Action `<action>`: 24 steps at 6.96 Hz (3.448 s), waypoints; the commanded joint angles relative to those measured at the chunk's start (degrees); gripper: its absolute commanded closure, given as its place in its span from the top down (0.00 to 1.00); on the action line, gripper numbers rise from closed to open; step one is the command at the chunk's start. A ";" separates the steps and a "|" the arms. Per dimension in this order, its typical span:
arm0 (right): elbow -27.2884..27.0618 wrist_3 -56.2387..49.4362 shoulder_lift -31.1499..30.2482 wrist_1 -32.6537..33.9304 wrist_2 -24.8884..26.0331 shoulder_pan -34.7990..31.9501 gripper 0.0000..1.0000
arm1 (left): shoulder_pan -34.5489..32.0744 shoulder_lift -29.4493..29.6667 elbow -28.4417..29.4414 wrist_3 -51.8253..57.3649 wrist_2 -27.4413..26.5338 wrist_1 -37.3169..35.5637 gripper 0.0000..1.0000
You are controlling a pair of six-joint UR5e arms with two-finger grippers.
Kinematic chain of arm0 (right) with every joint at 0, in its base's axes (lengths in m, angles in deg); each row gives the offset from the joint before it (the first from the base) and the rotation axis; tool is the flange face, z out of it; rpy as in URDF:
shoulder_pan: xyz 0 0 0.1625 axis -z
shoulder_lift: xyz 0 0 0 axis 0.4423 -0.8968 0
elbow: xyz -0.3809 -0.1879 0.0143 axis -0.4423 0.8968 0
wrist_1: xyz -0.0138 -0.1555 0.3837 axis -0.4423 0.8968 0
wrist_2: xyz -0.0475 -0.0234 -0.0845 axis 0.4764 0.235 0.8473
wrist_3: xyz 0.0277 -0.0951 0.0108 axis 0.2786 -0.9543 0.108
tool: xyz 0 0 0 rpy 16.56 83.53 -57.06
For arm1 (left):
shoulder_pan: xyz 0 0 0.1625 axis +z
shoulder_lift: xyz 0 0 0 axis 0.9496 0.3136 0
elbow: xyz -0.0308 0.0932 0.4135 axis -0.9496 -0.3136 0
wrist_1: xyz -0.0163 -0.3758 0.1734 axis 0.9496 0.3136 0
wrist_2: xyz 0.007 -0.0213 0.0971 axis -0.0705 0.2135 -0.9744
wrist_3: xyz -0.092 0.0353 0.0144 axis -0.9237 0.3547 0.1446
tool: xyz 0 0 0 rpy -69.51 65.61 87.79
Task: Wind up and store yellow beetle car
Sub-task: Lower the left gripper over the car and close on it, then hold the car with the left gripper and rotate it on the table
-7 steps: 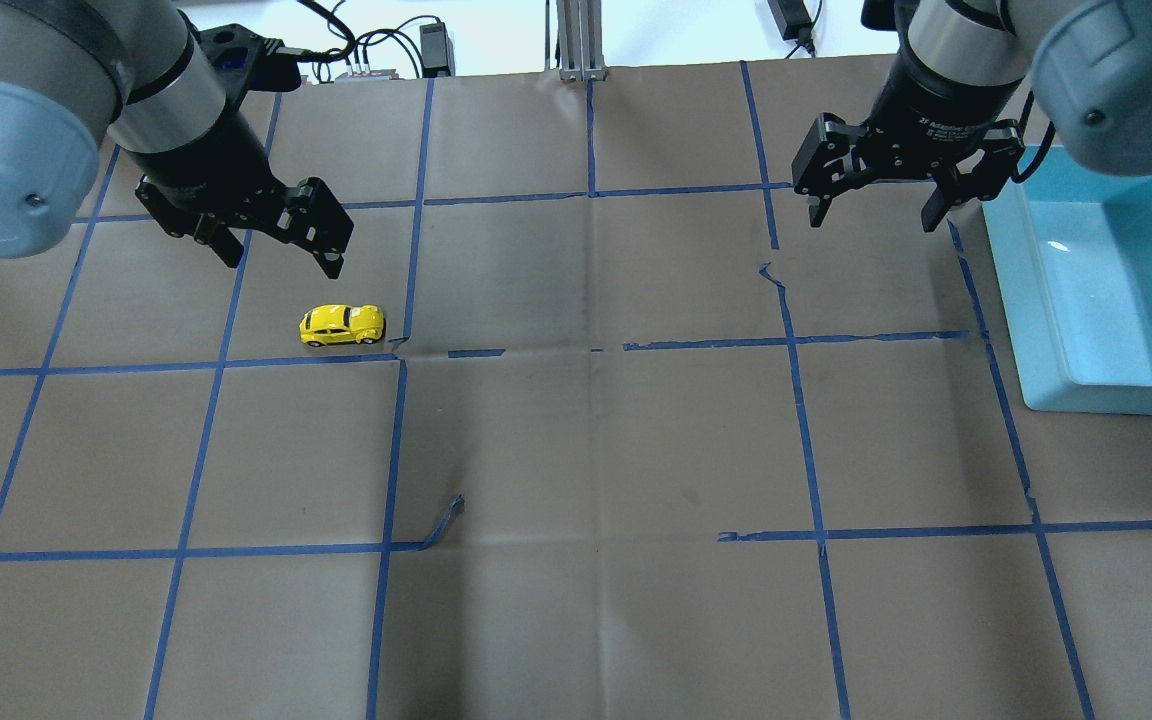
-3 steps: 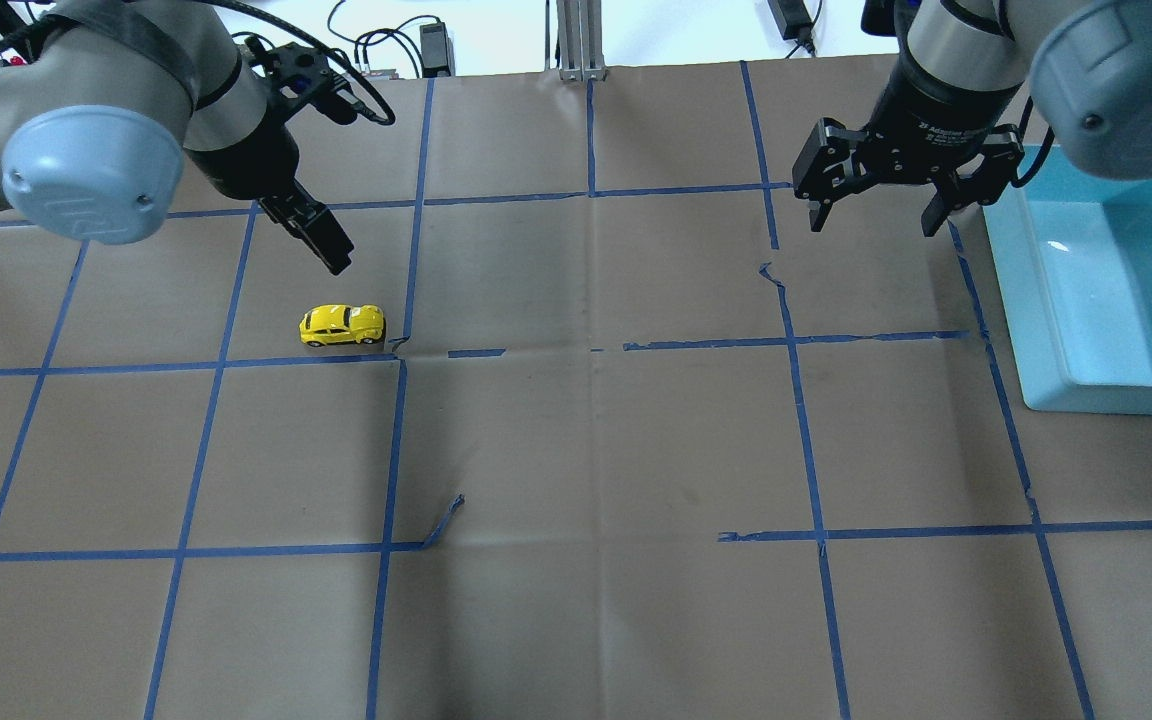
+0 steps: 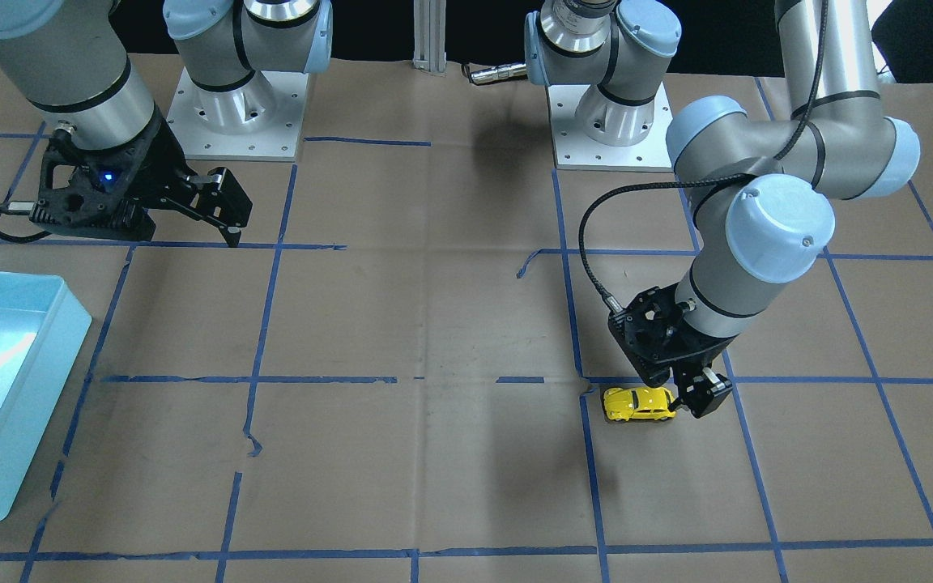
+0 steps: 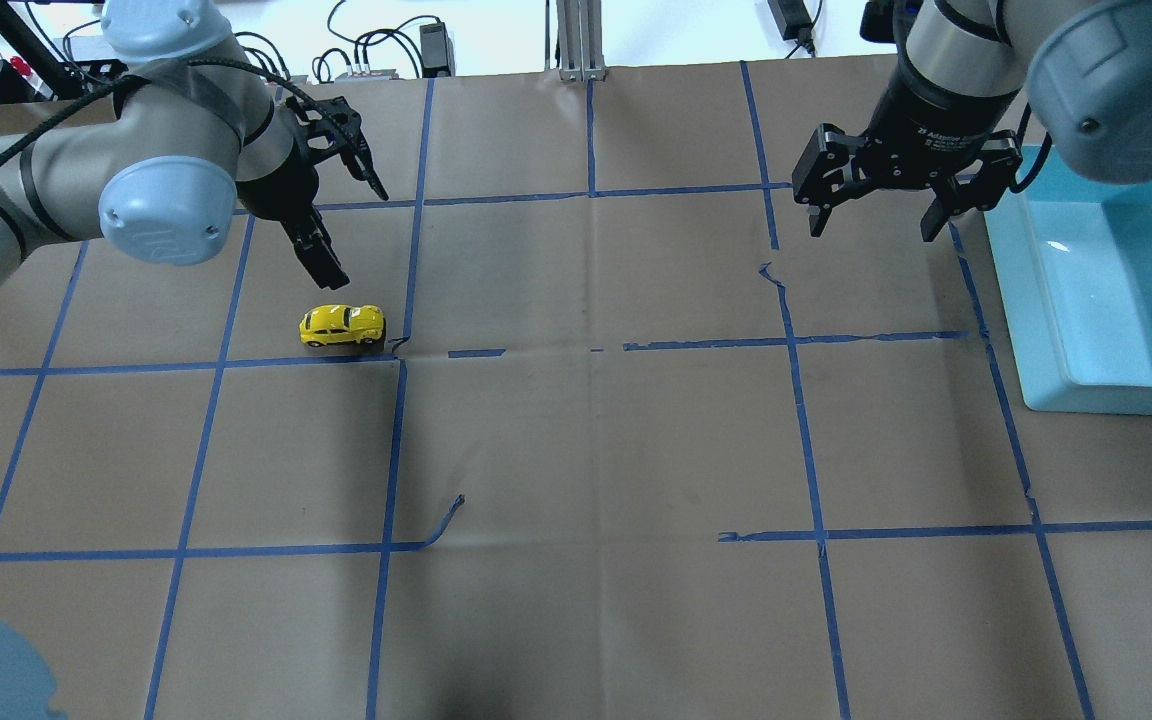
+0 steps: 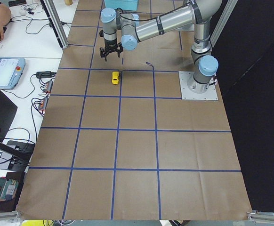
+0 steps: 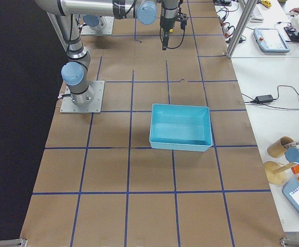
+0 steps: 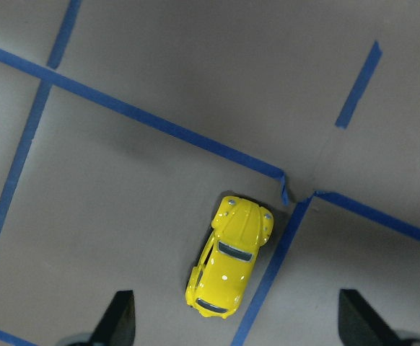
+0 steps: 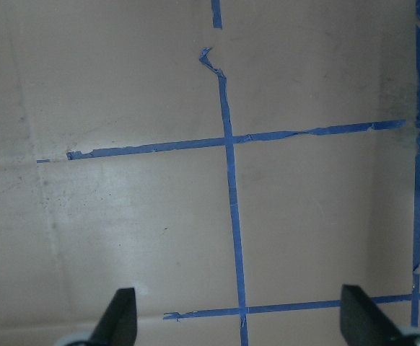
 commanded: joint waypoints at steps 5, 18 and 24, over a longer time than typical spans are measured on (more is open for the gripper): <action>0.06 0.02 0.33 0.01 -0.54 1.64 1.00 | 3.69 5.65 -8.78 20.19 0.18 -12.69 0.95; 0.06 -0.15 0.15 0.01 -0.54 1.73 1.00 | -3.79 6.80 -3.59 19.29 2.21 -12.62 0.01; -0.02 0.02 0.33 -0.08 -0.45 1.73 1.00 | -2.04 9.52 -3.50 17.83 1.51 -12.70 0.01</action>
